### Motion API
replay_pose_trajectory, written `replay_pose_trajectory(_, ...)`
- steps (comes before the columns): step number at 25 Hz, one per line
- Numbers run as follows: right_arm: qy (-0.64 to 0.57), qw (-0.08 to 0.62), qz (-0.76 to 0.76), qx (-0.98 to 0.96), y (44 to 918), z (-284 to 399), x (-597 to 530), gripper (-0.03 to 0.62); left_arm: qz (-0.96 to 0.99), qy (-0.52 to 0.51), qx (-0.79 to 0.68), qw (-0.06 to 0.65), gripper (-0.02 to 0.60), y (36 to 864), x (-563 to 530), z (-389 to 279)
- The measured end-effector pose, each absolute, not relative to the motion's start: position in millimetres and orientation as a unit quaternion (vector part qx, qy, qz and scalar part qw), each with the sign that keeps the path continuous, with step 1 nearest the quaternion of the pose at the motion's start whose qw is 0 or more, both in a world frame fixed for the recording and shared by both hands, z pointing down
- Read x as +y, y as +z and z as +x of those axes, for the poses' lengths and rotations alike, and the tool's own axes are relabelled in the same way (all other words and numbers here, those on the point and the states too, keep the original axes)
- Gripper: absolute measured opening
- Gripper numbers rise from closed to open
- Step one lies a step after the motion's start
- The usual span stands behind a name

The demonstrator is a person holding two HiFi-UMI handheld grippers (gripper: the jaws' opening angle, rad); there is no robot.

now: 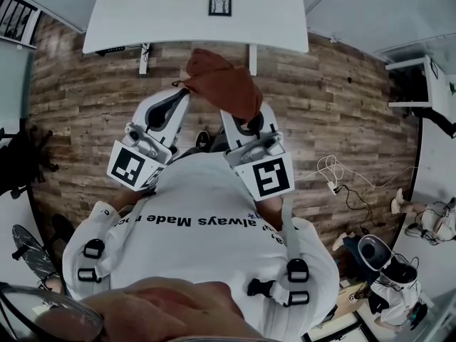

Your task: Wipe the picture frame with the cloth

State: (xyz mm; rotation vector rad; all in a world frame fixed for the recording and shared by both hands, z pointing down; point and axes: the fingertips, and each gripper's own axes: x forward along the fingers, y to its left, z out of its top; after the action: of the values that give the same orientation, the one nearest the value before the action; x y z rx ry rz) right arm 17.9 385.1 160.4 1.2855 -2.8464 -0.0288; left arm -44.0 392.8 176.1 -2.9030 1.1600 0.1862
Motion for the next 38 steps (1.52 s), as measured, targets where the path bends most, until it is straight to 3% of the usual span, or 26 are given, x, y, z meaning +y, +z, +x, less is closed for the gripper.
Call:
replay_pose_trajectory(10,-0.006,0.012,0.414,-0.910,168.9,25.3,345.5,0.020,-0.926,0.055,0.374,0.000,0.003,182.7,355.8,-35.7)
replay_pose_trajectory(38,0.003,0.012,0.405,-0.914,173.9,133.1,174.6,0.020,-0.917,0.037,0.396,-0.001,0.003,184.3,186.7,63.3)
